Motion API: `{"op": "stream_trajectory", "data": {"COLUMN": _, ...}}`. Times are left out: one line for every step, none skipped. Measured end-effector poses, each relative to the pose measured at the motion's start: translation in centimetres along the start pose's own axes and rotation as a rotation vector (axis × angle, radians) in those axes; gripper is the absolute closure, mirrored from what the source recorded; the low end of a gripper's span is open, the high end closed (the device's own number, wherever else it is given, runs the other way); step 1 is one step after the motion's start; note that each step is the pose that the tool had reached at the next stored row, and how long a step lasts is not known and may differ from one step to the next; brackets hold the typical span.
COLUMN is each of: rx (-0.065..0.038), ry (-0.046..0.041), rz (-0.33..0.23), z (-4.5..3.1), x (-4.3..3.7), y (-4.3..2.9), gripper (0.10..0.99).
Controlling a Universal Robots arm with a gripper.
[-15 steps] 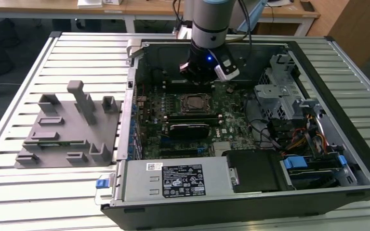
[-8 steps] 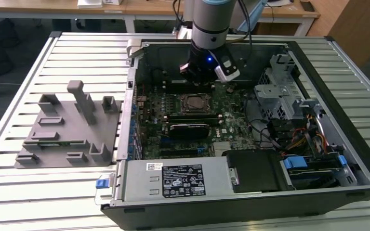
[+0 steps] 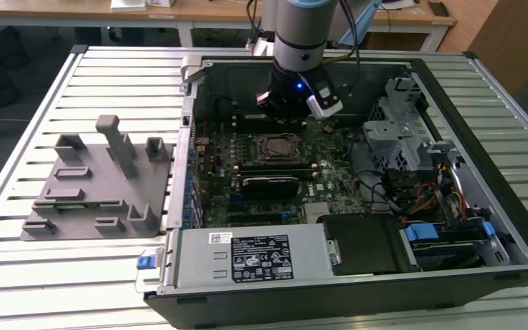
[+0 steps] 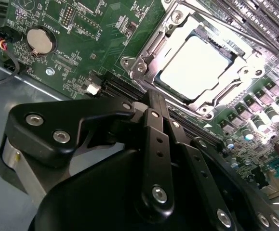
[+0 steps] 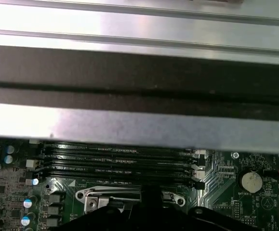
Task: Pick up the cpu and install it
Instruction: 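Install the second cpu locking lever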
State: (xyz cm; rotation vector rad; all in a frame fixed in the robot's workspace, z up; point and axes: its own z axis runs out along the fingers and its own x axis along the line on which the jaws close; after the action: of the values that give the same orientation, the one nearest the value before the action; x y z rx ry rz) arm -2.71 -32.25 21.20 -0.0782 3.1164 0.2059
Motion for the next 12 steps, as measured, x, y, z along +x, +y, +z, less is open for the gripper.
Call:
{"op": "stream_trajectory", "data": {"rx": 0.0, "ry": 0.0, "rz": 0.0, "z": 0.0, "x": 0.0, "y": -0.05, "gripper": 0.98}}
{"op": "stream_trajectory", "data": {"rx": 0.0, "ry": 0.0, "rz": 0.0, "z": -0.01, "x": 0.01, "y": -0.1, "gripper": 0.98}}
{"op": "stream_trajectory", "data": {"rx": 0.0, "ry": 0.0, "rz": 0.0, "z": -0.02, "x": 0.01, "y": -0.15, "gripper": 0.98}}
{"op": "stream_trajectory", "data": {"rx": 0.0, "ry": 0.0, "rz": 0.0, "z": -0.03, "x": 0.01, "y": -0.22, "gripper": 0.98}}
{"op": "stream_trajectory", "data": {"rx": 0.0, "ry": 0.0, "rz": 0.0, "z": -0.04, "x": 0.01, "y": -0.29, "gripper": 0.98}}
{"op": "stream_trajectory", "data": {"rx": 0.0, "ry": 0.0, "rz": 0.0, "z": -0.05, "x": 0.02, "y": -0.41, "gripper": 0.98}}
{"op": "stream_trajectory", "data": {"rx": 0.0, "ry": 0.0, "rz": 0.0, "z": -0.07, "x": 0.02, "y": -0.54, "gripper": 0.98}}
{"op": "stream_trajectory", "data": {"rx": 0.0, "ry": 0.0, "rz": 0.0, "z": -0.08, "x": 0.03, "y": -0.63, "gripper": 0.98}}
{"op": "stream_trajectory", "data": {"rx": 0.0, "ry": 0.0, "rz": 0.0, "z": -0.1, "x": 0.04, "y": -0.78, "gripper": 0.98}}
{"op": "stream_trajectory", "data": {"rx": 0.0, "ry": -0.0001, "rz": 0.0, "z": -0.11, "x": 0.04, "y": -0.83, "gripper": 0.98}}
{"op": "stream_trajectory", "data": {"rx": 0.0, "ry": 0.0002, "rz": 0.0, "z": -0.14, "x": 0.04, "y": -0.83, "gripper": 0.98}}
{"op": "stream_trajectory", "data": {"rx": 0.0, "ry": 0.0002, "rz": 0.0, "z": -0.3, "x": 0.04, "y": -0.82, "gripper": 0.98}}
